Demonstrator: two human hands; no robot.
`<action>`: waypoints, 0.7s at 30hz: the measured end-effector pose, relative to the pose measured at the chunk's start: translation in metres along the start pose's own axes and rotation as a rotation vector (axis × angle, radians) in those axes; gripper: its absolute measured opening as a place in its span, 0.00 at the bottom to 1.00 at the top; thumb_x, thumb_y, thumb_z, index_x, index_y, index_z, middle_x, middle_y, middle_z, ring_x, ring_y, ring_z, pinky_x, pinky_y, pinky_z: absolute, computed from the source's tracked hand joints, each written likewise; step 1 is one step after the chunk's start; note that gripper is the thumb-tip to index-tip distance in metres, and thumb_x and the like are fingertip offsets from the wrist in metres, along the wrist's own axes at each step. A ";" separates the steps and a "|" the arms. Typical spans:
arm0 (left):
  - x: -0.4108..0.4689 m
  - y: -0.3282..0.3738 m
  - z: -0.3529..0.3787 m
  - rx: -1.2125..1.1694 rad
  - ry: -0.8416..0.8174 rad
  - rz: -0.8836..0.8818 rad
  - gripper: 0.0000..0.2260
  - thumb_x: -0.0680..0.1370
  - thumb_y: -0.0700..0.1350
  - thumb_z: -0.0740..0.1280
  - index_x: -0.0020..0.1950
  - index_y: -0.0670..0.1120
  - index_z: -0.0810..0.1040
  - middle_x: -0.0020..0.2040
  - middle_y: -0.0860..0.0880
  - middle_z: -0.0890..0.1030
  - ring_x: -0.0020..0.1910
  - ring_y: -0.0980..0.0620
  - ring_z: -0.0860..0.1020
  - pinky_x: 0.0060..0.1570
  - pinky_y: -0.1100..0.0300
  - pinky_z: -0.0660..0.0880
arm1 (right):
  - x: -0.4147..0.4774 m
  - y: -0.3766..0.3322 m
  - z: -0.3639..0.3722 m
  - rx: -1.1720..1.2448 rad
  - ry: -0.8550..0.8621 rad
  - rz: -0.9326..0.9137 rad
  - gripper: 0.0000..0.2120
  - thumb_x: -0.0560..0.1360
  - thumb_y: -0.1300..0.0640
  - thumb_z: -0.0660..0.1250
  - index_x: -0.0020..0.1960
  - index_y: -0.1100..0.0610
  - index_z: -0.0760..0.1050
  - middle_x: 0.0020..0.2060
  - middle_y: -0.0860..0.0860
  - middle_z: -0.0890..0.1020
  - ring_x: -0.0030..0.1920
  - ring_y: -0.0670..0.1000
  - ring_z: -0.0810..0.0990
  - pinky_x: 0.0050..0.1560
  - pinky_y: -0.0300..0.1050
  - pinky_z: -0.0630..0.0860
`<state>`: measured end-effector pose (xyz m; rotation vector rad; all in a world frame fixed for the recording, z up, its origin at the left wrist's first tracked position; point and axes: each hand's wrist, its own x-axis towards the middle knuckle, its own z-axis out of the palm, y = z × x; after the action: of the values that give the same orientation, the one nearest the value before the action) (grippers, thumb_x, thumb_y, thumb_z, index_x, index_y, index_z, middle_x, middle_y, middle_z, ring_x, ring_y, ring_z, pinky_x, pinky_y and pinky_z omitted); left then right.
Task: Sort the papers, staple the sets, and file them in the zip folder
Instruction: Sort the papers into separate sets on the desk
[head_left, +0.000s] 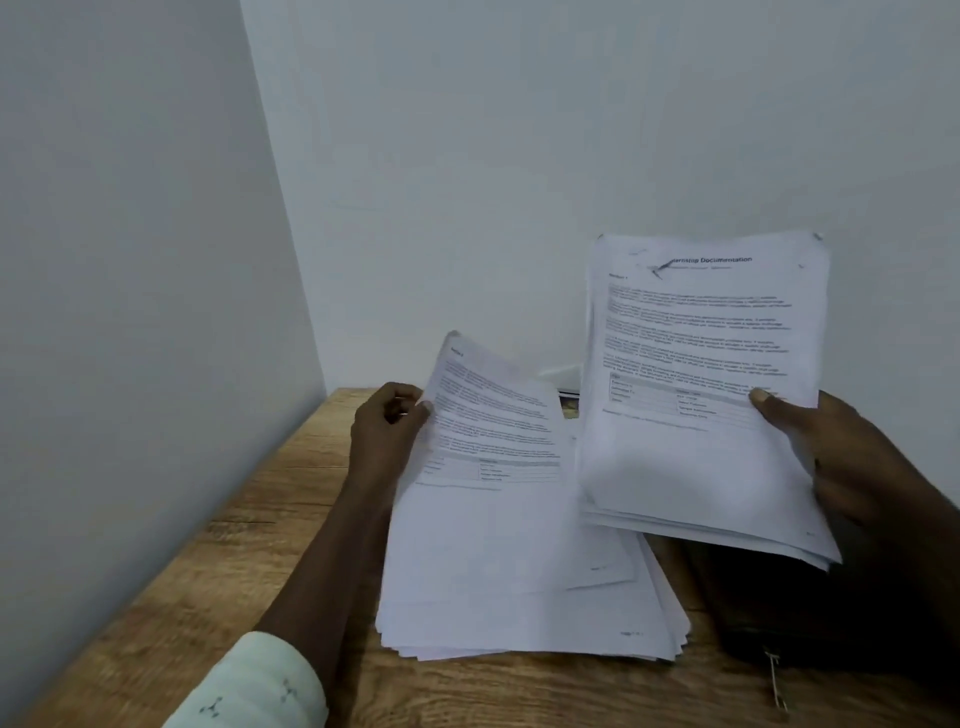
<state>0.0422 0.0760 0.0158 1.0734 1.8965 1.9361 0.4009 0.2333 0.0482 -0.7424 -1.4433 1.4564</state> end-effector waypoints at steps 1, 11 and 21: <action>0.000 0.002 -0.001 -0.190 -0.064 -0.056 0.03 0.78 0.39 0.70 0.46 0.45 0.77 0.45 0.39 0.80 0.44 0.45 0.79 0.46 0.54 0.76 | -0.001 -0.002 -0.001 0.021 -0.018 0.001 0.17 0.81 0.59 0.61 0.69 0.57 0.73 0.61 0.52 0.82 0.58 0.55 0.82 0.55 0.48 0.81; -0.008 0.022 0.020 -0.616 -0.160 -0.163 0.05 0.79 0.38 0.67 0.54 0.42 0.75 0.54 0.36 0.83 0.51 0.40 0.82 0.54 0.42 0.80 | -0.003 -0.008 0.005 0.082 -0.083 0.017 0.16 0.80 0.59 0.60 0.67 0.56 0.74 0.59 0.51 0.83 0.58 0.53 0.83 0.52 0.44 0.81; -0.043 0.047 0.070 -0.708 -0.276 -0.248 0.09 0.84 0.41 0.60 0.63 0.43 0.70 0.51 0.43 0.83 0.44 0.49 0.83 0.43 0.53 0.83 | -0.013 0.014 0.045 -0.025 -0.179 0.022 0.33 0.69 0.48 0.76 0.70 0.59 0.71 0.62 0.55 0.81 0.61 0.58 0.81 0.55 0.47 0.80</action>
<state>0.1323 0.0967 0.0385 0.7823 1.0058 1.9460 0.3632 0.2047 0.0377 -0.6579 -1.5948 1.5561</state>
